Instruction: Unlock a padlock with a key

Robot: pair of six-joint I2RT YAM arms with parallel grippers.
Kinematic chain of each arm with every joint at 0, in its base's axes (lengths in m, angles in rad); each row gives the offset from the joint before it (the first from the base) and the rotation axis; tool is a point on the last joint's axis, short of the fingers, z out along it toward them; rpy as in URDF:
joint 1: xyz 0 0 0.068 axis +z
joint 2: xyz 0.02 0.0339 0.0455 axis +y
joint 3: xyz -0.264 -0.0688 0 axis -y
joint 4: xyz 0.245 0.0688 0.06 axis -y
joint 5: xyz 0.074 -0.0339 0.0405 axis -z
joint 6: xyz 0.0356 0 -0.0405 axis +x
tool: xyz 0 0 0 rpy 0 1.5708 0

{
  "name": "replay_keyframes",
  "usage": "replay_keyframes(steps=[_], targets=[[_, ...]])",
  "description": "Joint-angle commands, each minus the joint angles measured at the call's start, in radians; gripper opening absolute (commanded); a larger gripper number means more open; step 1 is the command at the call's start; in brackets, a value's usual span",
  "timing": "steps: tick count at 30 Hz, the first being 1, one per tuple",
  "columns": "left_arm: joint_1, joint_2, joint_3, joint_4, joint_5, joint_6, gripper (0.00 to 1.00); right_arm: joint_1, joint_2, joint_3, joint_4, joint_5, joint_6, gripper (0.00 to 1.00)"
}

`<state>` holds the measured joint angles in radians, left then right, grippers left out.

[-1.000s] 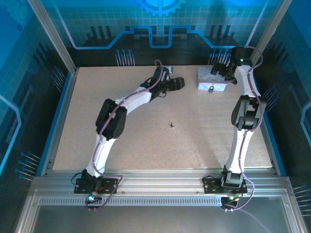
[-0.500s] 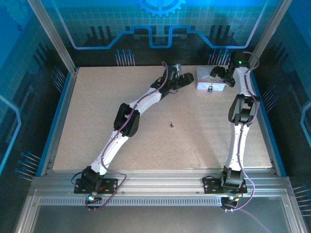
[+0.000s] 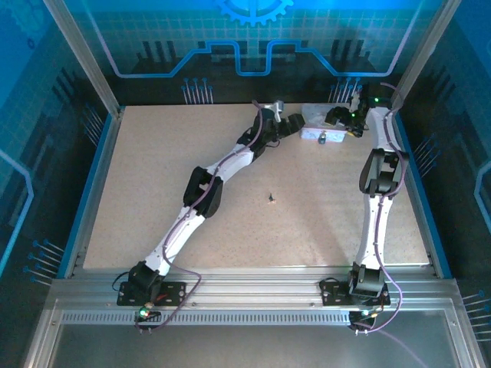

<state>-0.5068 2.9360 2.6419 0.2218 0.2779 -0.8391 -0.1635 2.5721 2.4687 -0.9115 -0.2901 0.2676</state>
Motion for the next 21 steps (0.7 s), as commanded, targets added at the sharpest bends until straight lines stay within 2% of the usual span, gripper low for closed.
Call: replay_keyframes(steps=[1,6,12,21], targets=[[0.010,0.017,0.046,0.074,0.055,0.018,0.72,0.037,0.013,0.027,-0.036,-0.081,-0.075,0.89],[0.012,0.006,0.021,0.062,0.084,0.023,0.72,0.082,0.006,0.024,-0.068,-0.085,-0.139,0.88],[0.012,-0.069,-0.124,0.117,0.141,0.016,0.71,0.124,-0.016,-0.017,-0.084,-0.113,-0.185,0.84],[0.016,-0.384,-0.688,0.368,0.154,0.043,0.70,0.191,-0.118,-0.164,-0.074,-0.118,-0.221,0.82]])
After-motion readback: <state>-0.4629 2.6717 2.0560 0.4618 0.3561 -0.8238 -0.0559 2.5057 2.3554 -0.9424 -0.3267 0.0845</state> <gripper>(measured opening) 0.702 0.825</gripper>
